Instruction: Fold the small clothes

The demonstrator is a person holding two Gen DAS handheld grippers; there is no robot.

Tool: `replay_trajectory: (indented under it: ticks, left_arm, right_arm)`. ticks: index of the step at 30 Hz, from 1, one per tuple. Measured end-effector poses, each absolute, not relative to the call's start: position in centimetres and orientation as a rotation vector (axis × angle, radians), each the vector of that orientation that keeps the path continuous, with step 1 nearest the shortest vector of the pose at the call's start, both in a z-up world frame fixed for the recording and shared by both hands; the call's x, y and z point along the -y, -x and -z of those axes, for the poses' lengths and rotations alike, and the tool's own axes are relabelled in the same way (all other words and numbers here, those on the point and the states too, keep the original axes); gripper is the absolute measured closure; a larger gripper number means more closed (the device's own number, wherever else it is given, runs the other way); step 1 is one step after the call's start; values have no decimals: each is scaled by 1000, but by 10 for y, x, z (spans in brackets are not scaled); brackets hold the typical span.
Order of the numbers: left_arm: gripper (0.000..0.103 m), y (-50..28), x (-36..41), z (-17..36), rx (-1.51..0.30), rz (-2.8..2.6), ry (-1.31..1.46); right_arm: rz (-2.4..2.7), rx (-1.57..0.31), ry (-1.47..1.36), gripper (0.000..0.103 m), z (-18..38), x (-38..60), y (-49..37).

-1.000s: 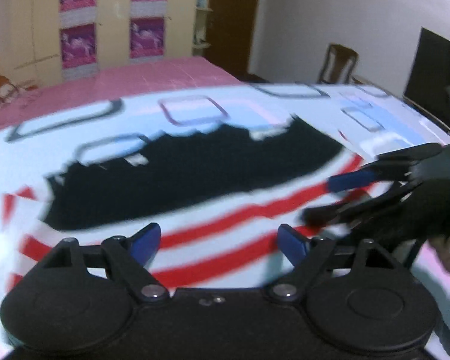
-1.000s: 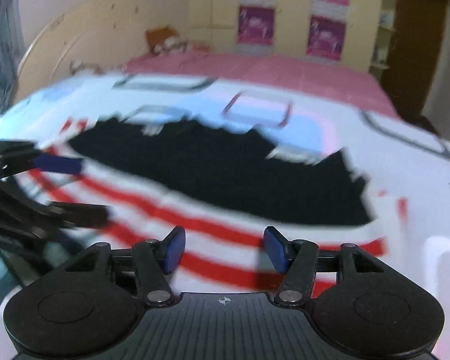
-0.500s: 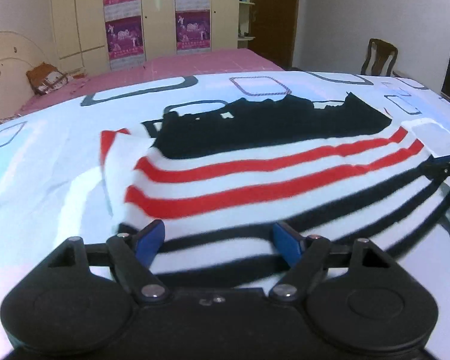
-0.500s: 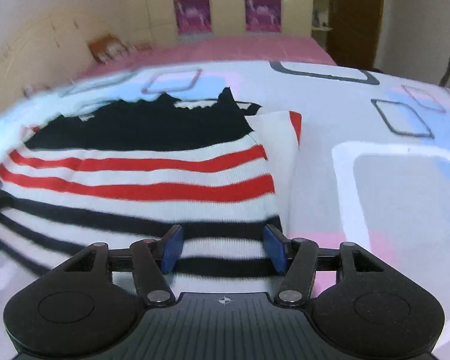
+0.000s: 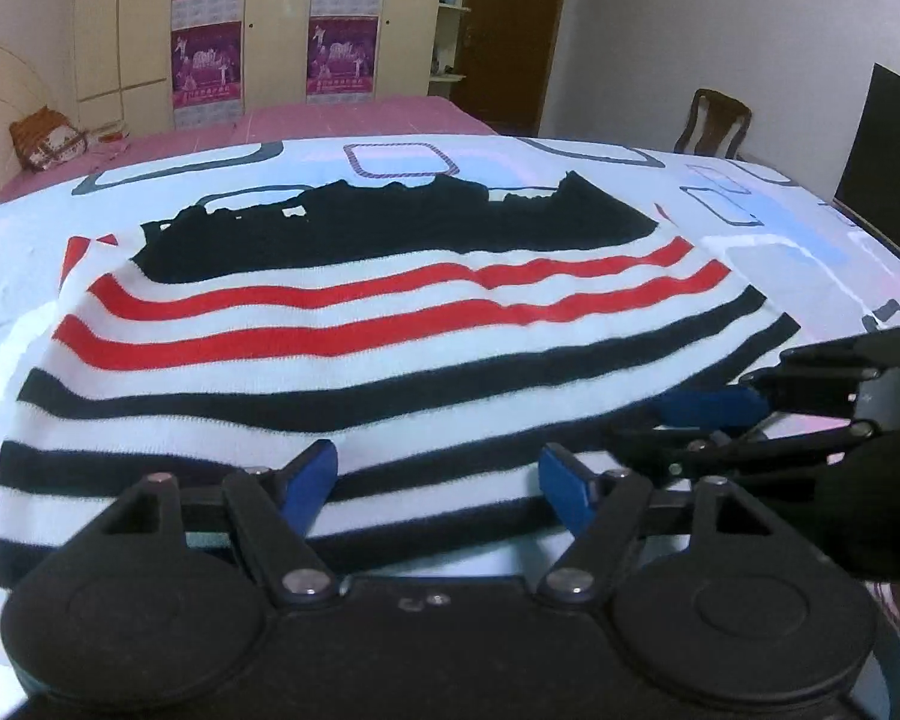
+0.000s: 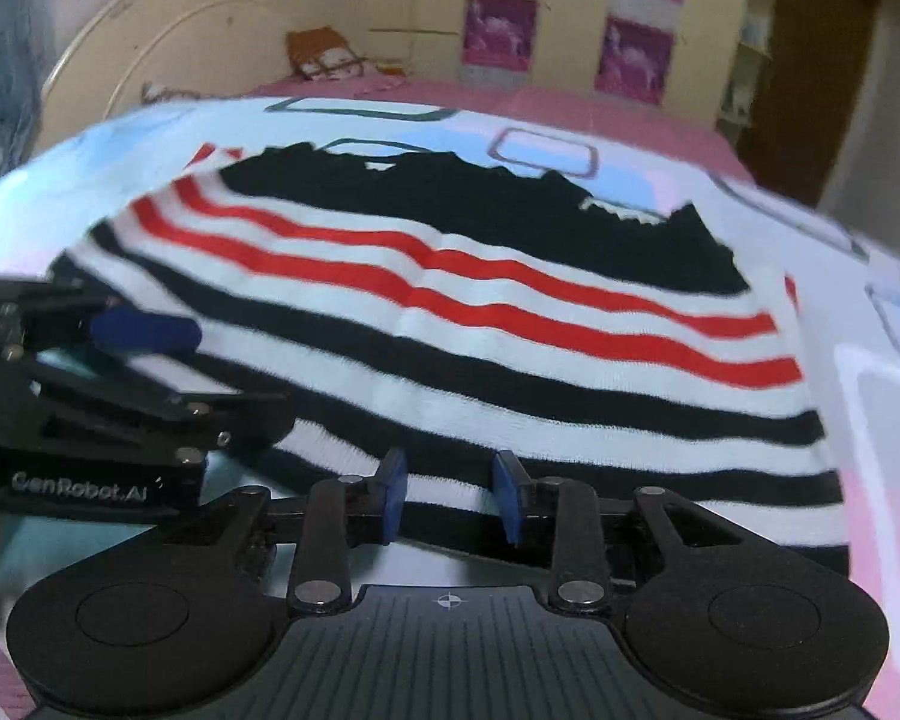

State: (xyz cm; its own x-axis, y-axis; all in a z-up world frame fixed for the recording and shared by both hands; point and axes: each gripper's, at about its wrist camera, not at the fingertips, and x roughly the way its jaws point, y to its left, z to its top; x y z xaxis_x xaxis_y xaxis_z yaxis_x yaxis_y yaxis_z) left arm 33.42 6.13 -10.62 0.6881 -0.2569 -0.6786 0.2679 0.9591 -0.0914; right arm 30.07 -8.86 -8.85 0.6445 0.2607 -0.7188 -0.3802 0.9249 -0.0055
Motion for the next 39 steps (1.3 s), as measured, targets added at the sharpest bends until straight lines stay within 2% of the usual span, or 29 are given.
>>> replay_trajectory:
  ticks: [5, 8, 11, 12, 14, 17, 21, 25, 27, 30, 39]
  left_arm:
    - [32, -324, -89, 98, -745, 241, -30]
    - [43, -314, -116, 96, -716, 131, -85]
    - [41, -315, -132, 94, -735, 118, -41]
    - [34, -314, -134, 93, -735, 104, -35]
    - [31, -319, -134, 100, -795, 90, -35]
    - [44, -311, -133, 88, -739, 57, 0]
    - [37, -313, -138, 102, -789, 38, 23]
    - [37, -311, -134, 94, -769, 19, 13]
    - [30, -308, -134, 93, -758, 10, 8]
    - [30, -311, -129, 100, -781, 2, -21]
    - [29, -309, -129, 99, -793, -10, -24]
  right_arm:
    - [-287, -804, 155, 70, 84, 121, -305]
    - [-117, -832, 111, 71, 87, 174, -302]
    - [-150, -858, 67, 71, 87, 195, -301]
    - [-139, -836, 56, 71, 81, 197, -300]
    - [-117, -813, 34, 71, 78, 203, -297]
    - [-123, -861, 43, 71, 90, 205, -299]
    - [-125, -835, 14, 71, 82, 206, -293]
    - [-128, -868, 51, 70, 86, 203, -292]
    - [-124, -818, 32, 70, 77, 206, -286]
    - [-124, -876, 13, 71, 91, 212, -291]
    - [-132, -879, 29, 70, 97, 214, -281]
